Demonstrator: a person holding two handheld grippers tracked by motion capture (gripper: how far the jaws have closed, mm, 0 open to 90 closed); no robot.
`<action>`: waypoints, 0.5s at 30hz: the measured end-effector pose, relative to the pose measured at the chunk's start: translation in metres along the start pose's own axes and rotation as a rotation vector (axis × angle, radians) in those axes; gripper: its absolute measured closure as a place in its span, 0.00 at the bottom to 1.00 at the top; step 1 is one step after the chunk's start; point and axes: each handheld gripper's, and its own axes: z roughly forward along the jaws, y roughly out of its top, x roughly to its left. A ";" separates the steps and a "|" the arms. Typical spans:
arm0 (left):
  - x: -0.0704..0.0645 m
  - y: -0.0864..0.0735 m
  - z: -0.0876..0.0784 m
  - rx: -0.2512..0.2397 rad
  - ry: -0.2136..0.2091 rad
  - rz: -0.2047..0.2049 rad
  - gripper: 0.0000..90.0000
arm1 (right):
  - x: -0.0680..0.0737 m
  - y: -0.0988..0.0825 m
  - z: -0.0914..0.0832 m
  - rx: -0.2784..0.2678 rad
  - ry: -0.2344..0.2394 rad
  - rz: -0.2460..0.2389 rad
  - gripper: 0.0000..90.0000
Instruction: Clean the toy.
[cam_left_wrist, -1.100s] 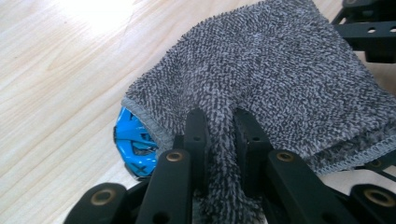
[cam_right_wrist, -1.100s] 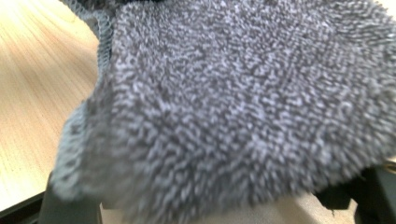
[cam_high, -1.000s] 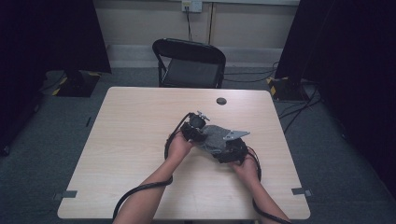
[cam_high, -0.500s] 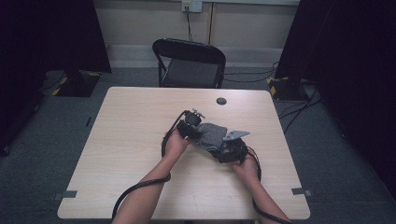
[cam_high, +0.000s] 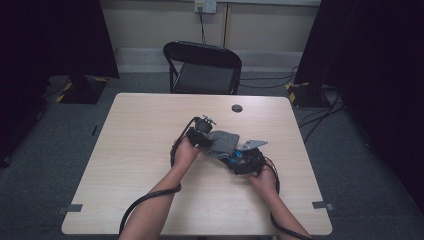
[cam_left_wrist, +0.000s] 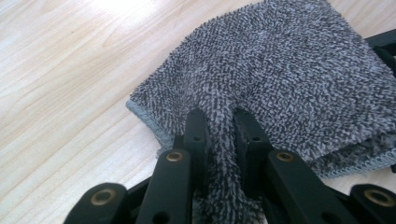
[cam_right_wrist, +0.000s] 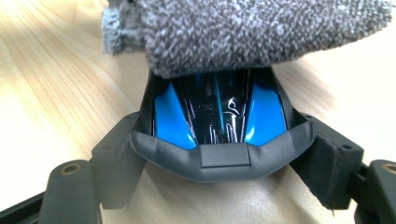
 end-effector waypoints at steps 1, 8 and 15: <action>0.000 0.000 0.000 0.003 0.001 -0.002 0.86 | 0.000 0.000 0.000 0.000 0.000 0.000 0.26; 0.007 -0.003 0.001 0.005 0.004 -0.031 0.86 | 0.000 0.000 0.000 0.000 0.000 0.001 0.26; 0.014 -0.008 0.000 0.011 0.017 -0.045 0.86 | 0.000 0.000 0.000 0.000 0.000 0.000 0.26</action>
